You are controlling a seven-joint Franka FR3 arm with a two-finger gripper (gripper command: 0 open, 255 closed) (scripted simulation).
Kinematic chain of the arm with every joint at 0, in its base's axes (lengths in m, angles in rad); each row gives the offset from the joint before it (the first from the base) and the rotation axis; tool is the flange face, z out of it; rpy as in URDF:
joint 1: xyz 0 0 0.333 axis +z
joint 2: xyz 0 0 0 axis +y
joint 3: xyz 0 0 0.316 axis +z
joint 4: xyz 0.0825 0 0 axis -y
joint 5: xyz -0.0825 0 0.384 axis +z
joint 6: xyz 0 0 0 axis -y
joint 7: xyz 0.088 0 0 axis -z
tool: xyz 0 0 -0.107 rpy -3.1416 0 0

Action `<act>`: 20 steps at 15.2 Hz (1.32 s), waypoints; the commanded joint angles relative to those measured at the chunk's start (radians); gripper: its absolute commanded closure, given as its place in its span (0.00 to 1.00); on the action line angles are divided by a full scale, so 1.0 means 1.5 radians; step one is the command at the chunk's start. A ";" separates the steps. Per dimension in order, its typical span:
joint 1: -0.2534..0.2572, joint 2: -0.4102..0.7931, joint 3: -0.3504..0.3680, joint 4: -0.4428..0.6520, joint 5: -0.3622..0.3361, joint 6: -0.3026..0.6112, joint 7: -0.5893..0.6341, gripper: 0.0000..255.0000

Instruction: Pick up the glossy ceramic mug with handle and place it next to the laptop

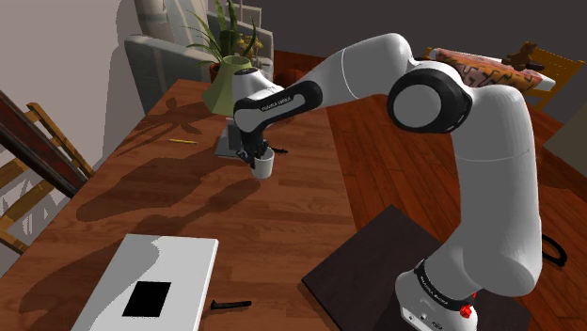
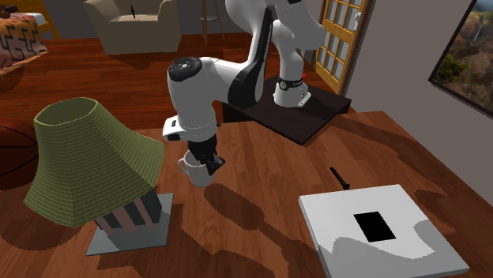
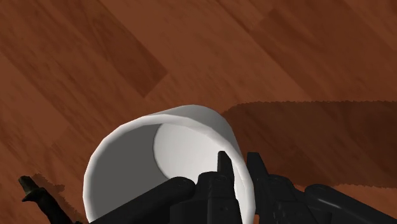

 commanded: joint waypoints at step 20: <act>-0.003 -0.085 0.008 0.058 0.014 -0.142 -0.012 1.00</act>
